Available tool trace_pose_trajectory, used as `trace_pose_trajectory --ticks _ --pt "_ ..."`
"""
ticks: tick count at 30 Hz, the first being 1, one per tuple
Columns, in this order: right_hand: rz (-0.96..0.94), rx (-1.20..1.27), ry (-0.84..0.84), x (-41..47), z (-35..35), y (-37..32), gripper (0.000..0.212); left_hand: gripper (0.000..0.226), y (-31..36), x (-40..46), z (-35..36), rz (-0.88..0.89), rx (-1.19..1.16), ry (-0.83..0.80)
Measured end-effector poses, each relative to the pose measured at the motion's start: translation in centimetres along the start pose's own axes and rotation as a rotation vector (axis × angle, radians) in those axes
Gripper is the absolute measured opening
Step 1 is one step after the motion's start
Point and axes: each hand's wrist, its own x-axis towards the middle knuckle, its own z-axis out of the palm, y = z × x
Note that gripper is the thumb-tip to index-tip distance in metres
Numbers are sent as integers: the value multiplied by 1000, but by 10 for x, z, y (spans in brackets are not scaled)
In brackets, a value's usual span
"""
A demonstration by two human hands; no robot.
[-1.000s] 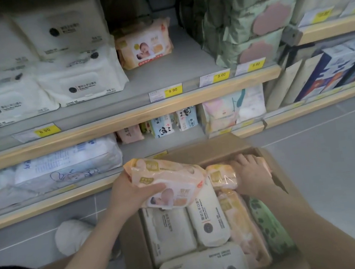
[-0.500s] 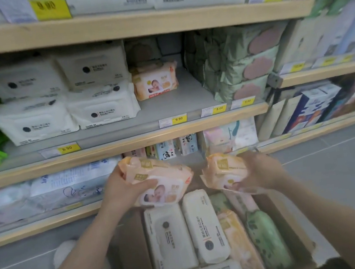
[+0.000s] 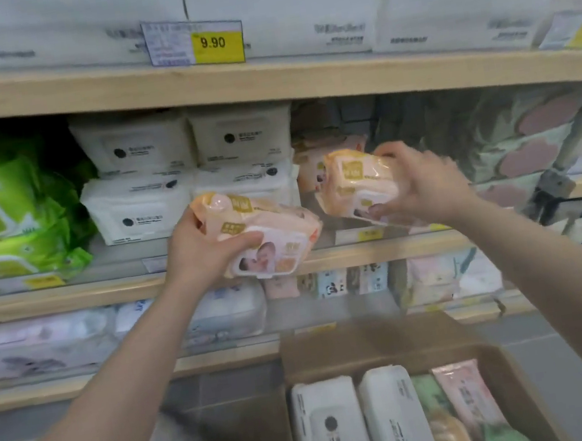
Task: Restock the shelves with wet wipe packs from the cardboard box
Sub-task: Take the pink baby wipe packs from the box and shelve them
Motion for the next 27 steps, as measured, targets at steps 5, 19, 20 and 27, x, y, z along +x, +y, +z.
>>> trace_pose_trajectory --ticks 5,19,20,27 --pt "-35 -163 -93 65 34 -14 84 59 -18 21 0 -23 -25 -23" --pt "34 -141 -84 87 129 -22 83 54 -30 35 2 -37 -60 -65" --pt "51 -140 -77 88 130 -20 82 53 -31 34 1 -37 -60 -66" --pt "20 -101 -121 117 133 -9 83 50 -36 38 1 -57 -67 -59"
